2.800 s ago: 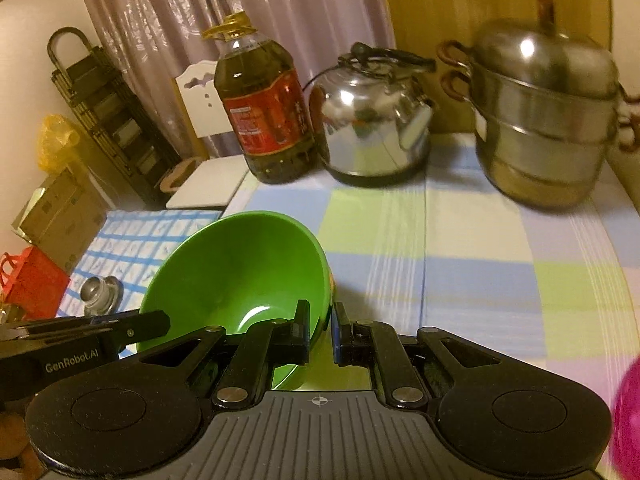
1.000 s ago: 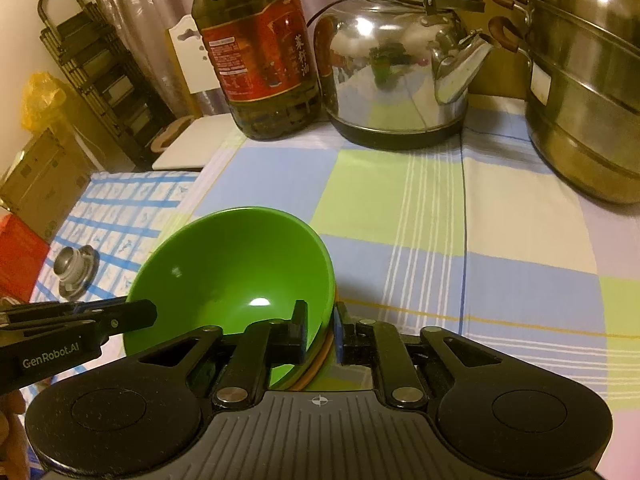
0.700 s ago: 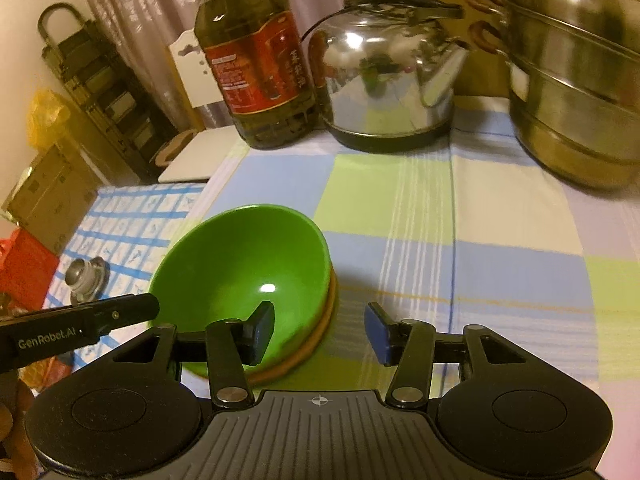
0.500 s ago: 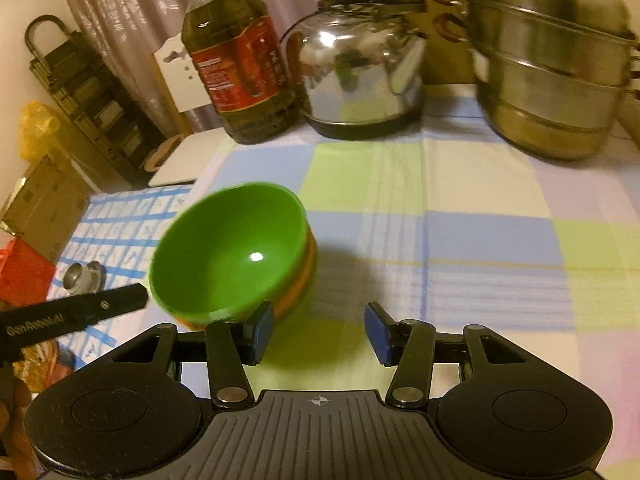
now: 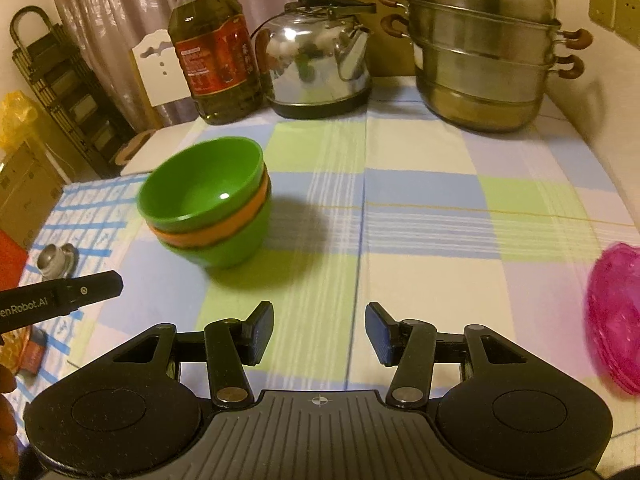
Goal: Organize plates and bowls
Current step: 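Move both grippers to the rim of the three-bowl stack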
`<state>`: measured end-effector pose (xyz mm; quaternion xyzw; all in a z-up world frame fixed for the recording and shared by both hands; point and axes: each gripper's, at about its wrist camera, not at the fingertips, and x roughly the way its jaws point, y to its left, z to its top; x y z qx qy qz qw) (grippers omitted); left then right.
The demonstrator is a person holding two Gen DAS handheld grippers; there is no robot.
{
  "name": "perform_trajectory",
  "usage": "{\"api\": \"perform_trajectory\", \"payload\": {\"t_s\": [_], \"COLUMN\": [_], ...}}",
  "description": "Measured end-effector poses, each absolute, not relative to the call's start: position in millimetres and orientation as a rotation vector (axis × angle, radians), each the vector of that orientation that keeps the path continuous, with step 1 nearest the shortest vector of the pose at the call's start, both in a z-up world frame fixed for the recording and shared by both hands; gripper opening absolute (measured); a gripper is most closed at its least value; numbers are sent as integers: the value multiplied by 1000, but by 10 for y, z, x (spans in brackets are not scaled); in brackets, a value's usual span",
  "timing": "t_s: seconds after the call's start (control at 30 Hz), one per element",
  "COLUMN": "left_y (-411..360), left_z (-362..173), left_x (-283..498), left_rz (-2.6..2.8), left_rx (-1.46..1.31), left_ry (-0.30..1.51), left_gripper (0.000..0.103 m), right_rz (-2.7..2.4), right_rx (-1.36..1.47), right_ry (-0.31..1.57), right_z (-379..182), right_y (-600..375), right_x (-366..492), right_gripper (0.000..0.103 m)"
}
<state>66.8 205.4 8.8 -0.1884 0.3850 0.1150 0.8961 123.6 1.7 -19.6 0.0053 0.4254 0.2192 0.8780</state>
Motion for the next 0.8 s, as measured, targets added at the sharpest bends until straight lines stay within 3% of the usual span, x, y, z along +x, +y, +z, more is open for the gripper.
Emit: {"api": "perform_trajectory", "payload": {"t_s": [0.8], "left_y": [2247], "left_z": [191], "left_x": [764], "left_rz": [233], "left_rx": [-427], "left_ry": [783], "left_gripper": [49], "right_rz": [485], "right_rx": [154], "right_ry": [930], "right_z": [-148], "right_y": [-79], "right_x": [1358], "right_gripper": [52]}}
